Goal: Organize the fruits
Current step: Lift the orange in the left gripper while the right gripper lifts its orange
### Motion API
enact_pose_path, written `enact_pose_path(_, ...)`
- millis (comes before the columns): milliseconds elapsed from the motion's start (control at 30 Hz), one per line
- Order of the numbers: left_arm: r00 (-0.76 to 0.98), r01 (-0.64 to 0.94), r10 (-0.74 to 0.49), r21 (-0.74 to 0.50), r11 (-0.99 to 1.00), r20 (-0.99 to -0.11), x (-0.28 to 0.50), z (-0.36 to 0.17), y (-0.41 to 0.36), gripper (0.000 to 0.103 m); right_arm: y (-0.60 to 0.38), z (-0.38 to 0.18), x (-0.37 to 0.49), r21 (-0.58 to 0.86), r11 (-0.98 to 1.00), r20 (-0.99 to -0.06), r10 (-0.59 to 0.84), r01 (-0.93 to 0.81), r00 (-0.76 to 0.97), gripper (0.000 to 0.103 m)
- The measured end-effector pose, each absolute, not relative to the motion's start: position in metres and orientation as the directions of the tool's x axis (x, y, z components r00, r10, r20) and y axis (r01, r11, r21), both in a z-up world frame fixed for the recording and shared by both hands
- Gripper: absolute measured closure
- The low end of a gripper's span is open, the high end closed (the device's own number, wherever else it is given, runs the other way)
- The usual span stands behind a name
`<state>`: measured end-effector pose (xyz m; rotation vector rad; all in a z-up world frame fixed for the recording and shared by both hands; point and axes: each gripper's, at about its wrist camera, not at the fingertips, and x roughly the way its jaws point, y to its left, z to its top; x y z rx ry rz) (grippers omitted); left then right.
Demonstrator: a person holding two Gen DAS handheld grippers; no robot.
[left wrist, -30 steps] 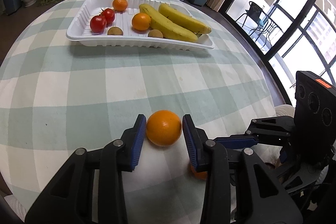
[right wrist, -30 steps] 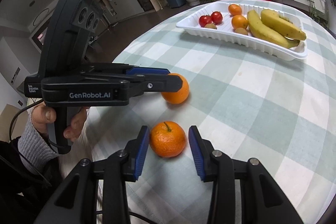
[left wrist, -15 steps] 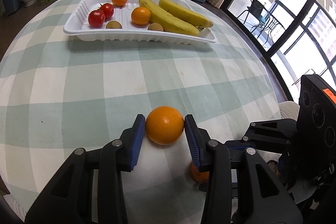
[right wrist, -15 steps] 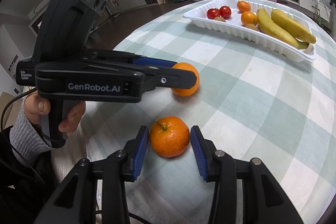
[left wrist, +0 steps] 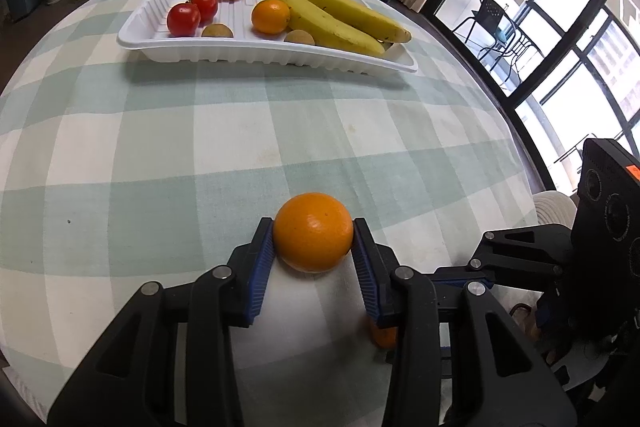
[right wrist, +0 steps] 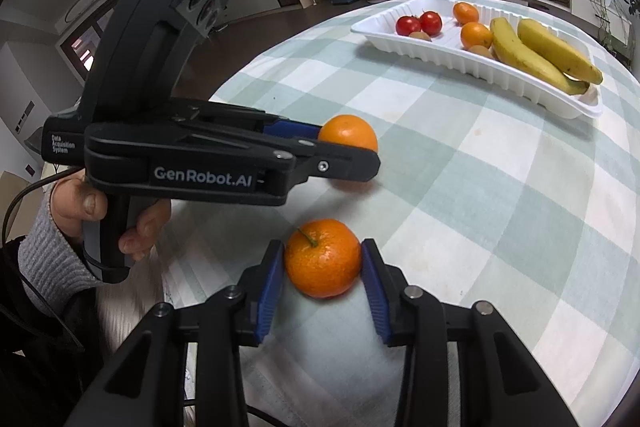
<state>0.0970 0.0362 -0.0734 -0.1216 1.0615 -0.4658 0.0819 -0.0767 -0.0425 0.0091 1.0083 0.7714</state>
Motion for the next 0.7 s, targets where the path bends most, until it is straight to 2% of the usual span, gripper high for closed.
enact_pose_path(700, 0.401, 0.291, -0.462, -0.368, 0.883, -0.791, 0.101, -0.067, 0.046, 0.067, -0.117, -0.051, 0.109, 0.631, 0.669, -0.628, 0.738, -0.392, 0.247, 0.062)
